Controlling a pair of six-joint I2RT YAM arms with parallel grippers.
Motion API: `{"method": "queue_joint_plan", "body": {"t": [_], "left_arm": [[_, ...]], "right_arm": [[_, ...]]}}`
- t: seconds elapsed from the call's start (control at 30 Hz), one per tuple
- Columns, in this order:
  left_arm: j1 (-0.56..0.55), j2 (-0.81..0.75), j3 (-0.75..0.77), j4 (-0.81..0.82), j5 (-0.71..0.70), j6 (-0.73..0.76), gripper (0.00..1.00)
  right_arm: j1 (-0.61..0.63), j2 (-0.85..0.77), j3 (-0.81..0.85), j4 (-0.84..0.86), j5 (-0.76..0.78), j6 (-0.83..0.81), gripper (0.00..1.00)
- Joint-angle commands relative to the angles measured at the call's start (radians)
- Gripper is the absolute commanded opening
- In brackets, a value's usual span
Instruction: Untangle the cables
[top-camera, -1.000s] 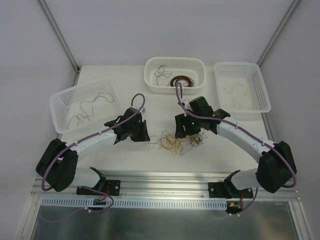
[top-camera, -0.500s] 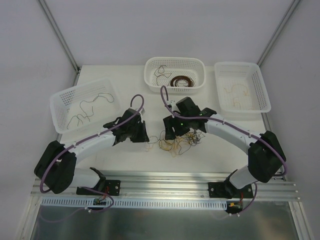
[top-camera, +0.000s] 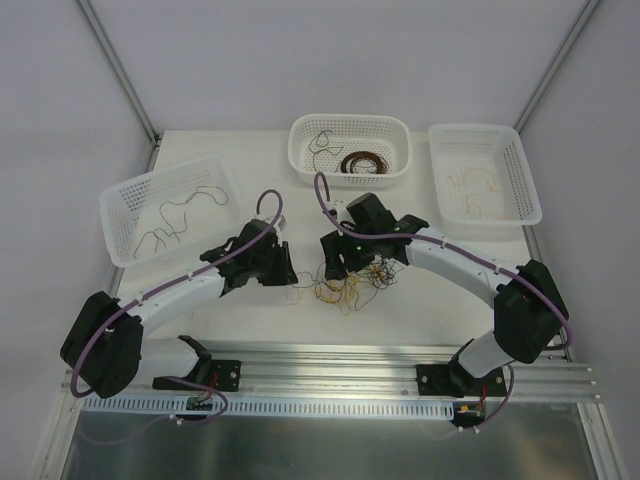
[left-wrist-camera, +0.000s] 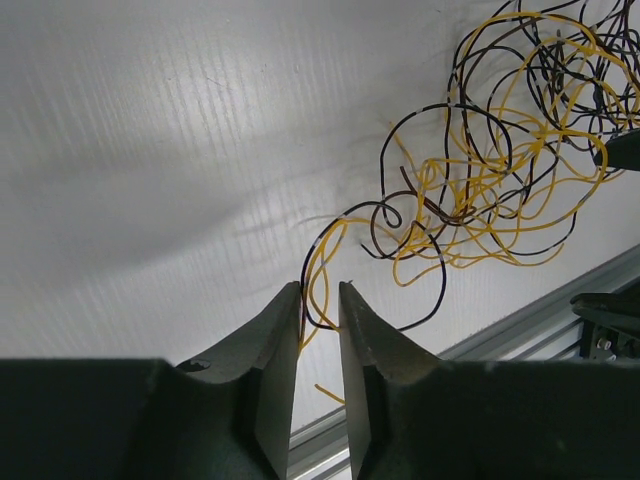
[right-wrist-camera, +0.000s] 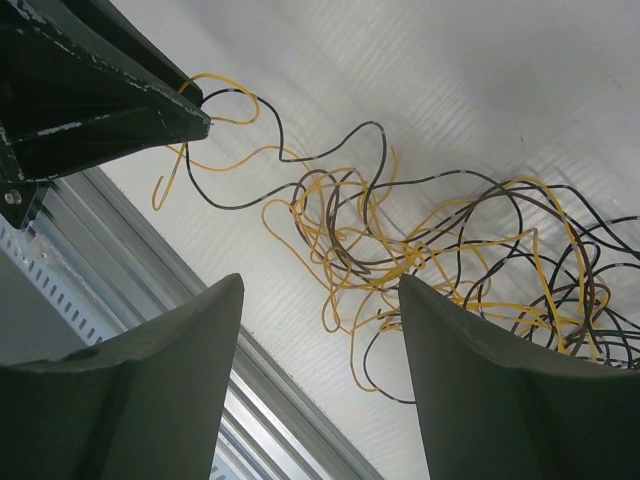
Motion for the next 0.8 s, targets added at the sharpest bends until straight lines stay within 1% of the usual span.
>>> {"method": "queue_joint_plan", "body": {"t": [0.0, 0.03, 0.13, 0.33, 0.5, 0.53, 0.6, 0.63, 0.77], "left_arm": [[-0.01, -0.03, -0.014, 0.015, -0.027, -0.012, 0.21], [-0.009, -0.036, -0.017, 0.013, -0.032, -0.012, 0.16], [-0.007, -0.055, -0.025, 0.015, -0.041, -0.014, 0.1], [-0.004, -0.099, -0.038, 0.015, -0.041, -0.015, 0.1], [0.013, -0.145, -0.057, 0.007, -0.041, -0.021, 0.03], [0.017, -0.154, -0.061, 0.004, -0.038, -0.021, 0.01], [0.029, -0.179, -0.068, -0.002, -0.036, -0.021, 0.0], [0.036, -0.186, -0.072, -0.007, -0.035, -0.021, 0.0], [0.062, -0.213, -0.086, -0.011, -0.032, -0.017, 0.0]], "right_arm": [[0.004, -0.005, 0.021, 0.02, 0.015, -0.021, 0.67], [0.004, -0.005, 0.016, 0.022, 0.02, -0.023, 0.67], [0.006, -0.005, -0.007, 0.031, 0.046, -0.023, 0.67], [0.004, 0.03, -0.053, 0.057, 0.086, -0.02, 0.67], [-0.025, 0.082, -0.1, 0.092, 0.104, 0.029, 0.64], [-0.031, 0.087, -0.11, 0.095, 0.104, 0.038, 0.63], [-0.06, 0.101, -0.134, 0.097, 0.115, 0.069, 0.62], [-0.074, 0.105, -0.142, 0.098, 0.118, 0.077, 0.59], [-0.155, 0.105, -0.199, 0.109, 0.1, 0.12, 0.55]]}}
